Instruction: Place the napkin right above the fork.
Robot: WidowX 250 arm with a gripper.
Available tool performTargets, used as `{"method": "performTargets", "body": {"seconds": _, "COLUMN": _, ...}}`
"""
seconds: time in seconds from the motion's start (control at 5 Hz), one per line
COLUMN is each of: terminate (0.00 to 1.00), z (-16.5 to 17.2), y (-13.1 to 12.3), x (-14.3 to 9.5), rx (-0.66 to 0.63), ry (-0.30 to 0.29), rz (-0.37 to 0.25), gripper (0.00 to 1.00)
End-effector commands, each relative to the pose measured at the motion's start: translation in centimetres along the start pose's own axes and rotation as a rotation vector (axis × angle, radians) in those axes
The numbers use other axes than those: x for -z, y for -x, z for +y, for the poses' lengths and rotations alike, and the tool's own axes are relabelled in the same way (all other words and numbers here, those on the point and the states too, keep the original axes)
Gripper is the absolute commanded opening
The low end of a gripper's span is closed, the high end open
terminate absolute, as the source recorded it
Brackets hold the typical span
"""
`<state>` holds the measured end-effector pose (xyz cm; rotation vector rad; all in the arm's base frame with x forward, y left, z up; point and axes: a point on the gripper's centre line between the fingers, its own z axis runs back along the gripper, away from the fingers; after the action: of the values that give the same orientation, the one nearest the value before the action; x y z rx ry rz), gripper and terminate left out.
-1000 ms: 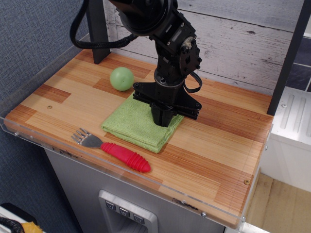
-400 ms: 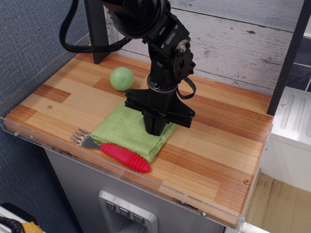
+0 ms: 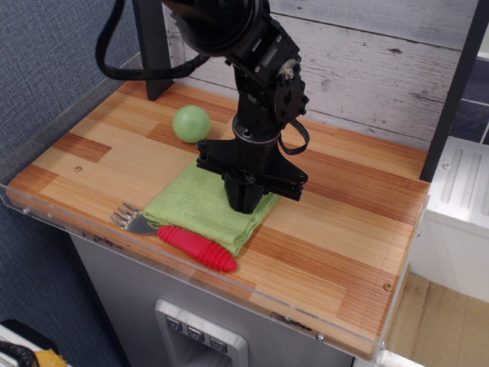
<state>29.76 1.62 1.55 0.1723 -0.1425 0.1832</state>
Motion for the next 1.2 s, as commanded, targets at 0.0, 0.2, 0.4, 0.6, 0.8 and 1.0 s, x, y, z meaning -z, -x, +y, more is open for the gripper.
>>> {"method": "performTargets", "body": {"seconds": 0.0, "terminate": 0.00, "z": 0.2, "y": -1.7, "x": -4.0, "rx": -0.038, "ry": 0.033, "rz": -0.109, "gripper": 1.00}}
{"method": "performTargets", "body": {"seconds": 0.2, "terminate": 0.00, "z": 0.3, "y": -1.8, "x": -5.7, "rx": -0.060, "ry": 0.029, "rz": -0.127, "gripper": 1.00}}
{"method": "performTargets", "body": {"seconds": 0.4, "terminate": 0.00, "z": 0.5, "y": -1.5, "x": -7.8, "rx": -0.083, "ry": 0.051, "rz": -0.125, "gripper": 1.00}}
{"method": "performTargets", "body": {"seconds": 0.6, "terminate": 0.00, "z": 0.8, "y": -1.0, "x": -9.3, "rx": -0.163, "ry": 0.071, "rz": -0.072, "gripper": 1.00}}
{"method": "performTargets", "body": {"seconds": 0.8, "terminate": 0.00, "z": 0.2, "y": -0.5, "x": -10.3, "rx": -0.204, "ry": 0.083, "rz": -0.046, "gripper": 1.00}}
{"method": "performTargets", "body": {"seconds": 1.0, "terminate": 0.00, "z": -0.8, "y": -0.1, "x": -11.1, "rx": -0.208, "ry": 0.123, "rz": 0.006, "gripper": 1.00}}
